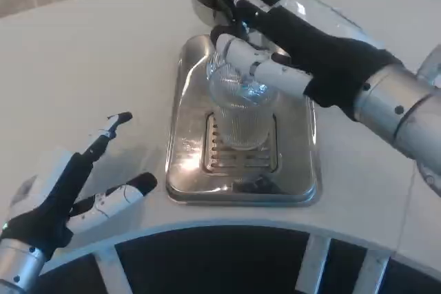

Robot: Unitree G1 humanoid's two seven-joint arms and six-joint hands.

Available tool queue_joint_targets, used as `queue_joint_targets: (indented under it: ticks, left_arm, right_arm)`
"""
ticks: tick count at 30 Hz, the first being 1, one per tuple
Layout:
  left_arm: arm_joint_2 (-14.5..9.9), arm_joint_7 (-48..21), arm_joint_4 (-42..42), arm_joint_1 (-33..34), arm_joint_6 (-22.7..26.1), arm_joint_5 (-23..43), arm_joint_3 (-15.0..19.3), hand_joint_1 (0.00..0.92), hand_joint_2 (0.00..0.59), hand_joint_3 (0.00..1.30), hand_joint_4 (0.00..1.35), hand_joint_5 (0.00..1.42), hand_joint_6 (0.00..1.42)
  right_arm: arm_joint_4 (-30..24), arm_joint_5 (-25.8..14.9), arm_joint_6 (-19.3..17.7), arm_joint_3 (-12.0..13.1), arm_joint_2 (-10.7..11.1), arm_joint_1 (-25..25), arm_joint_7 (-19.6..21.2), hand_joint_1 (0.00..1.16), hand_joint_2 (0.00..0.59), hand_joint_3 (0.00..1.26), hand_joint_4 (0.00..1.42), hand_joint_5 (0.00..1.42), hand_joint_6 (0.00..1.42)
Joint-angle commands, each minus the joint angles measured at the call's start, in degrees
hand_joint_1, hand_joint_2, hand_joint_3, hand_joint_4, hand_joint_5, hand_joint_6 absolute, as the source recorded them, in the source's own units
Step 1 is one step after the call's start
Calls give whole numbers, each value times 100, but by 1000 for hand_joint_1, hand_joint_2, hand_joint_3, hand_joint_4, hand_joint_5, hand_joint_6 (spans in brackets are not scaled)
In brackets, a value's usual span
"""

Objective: Grasp the cup under the faucet to collect the drink, then remove the cup.

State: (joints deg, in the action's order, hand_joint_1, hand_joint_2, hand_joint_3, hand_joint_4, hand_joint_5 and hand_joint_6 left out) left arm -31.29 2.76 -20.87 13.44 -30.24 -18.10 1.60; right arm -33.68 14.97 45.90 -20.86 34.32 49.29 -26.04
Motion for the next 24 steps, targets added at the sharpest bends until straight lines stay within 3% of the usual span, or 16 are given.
queue_joint_targets:
  ticks: [1,7,14,24]
  left_arm:
    - [154,-53,82,110,114,190,66,39,91,122,38,131,215]
    - [378,-85,81,324,203,367,46,46,90,102,28,151,229]
    - [608,-68,10,553,325,413,17,171,62,50,0,197,281]
    - [926,21,-169,889,496,291,-111,250,52,41,0,226,325]
  right_arm:
    - [-2,129,-290,-236,-64,25,-311,0,516,0,0,0,32]
    - [-127,454,-426,-278,-65,-53,-475,0,520,0,0,0,32]
    - [-186,690,-538,-285,-102,-164,-589,0,525,0,0,0,31]
    - [-123,967,-649,-291,-218,-206,-765,0,526,0,0,0,31]
